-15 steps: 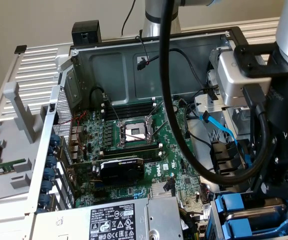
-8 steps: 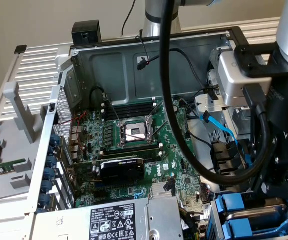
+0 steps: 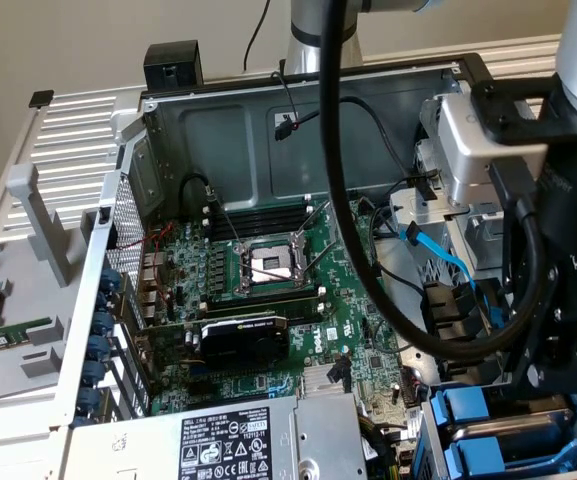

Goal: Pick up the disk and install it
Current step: 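Insert the first disk wire, then insert the second disk wire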

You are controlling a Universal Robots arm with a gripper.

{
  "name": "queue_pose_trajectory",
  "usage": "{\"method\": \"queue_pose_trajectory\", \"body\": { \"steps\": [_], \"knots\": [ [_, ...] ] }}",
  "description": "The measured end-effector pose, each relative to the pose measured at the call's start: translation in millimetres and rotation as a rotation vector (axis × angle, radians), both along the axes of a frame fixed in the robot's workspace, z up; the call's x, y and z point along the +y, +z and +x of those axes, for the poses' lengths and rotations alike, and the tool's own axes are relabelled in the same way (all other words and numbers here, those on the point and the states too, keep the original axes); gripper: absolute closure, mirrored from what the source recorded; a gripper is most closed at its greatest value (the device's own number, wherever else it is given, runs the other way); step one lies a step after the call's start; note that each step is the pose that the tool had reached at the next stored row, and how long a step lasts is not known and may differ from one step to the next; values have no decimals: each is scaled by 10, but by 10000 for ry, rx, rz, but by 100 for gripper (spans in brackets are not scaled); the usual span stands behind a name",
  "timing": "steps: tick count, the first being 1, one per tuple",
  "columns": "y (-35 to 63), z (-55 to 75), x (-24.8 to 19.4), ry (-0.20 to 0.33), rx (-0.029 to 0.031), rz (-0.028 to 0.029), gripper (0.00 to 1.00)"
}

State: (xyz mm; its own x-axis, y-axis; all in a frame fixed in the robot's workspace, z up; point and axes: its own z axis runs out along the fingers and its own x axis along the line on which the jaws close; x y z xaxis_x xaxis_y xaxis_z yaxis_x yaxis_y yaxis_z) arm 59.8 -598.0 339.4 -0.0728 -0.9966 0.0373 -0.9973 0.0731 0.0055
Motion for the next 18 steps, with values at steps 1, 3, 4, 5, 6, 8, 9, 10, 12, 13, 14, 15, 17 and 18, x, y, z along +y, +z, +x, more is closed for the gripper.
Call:
{"method": "queue_pose_trajectory", "body": {
  "steps": [1, 3, 4, 5, 6, 8, 9, 10, 12, 13, 14, 15, 17, 18],
  "knots": [
    [17, 0, 1, -1, 0, -2, 75],
    [64, 0, 1, -1, 0, -5, 75],
    [95, 0, 1, -1, 0, -7, 75],
    [123, 0, 1, -1, 0, -10, 75],
    [158, 0, 1, -1, 0, -12, 75],
    [225, 0, 1, -1, -1, -14, 75],
    [255, 0, 1, -1, 0, -17, 75],
    [285, 0, 1, -1, 0, -16, 75],
    [336, 0, 1, -1, 0, -16, 75],
    [349, 0, 1, -1, 0, -16, 75],
    [351, 0, 1, -1, 0, -14, 75],
    [351, 0, 1, -1, 0, -15, 75],
    [352, 0, 1, 0, 0, -7, 75],
    [351, 0, 1, 0, -1, 1, 75]
  ]
}}
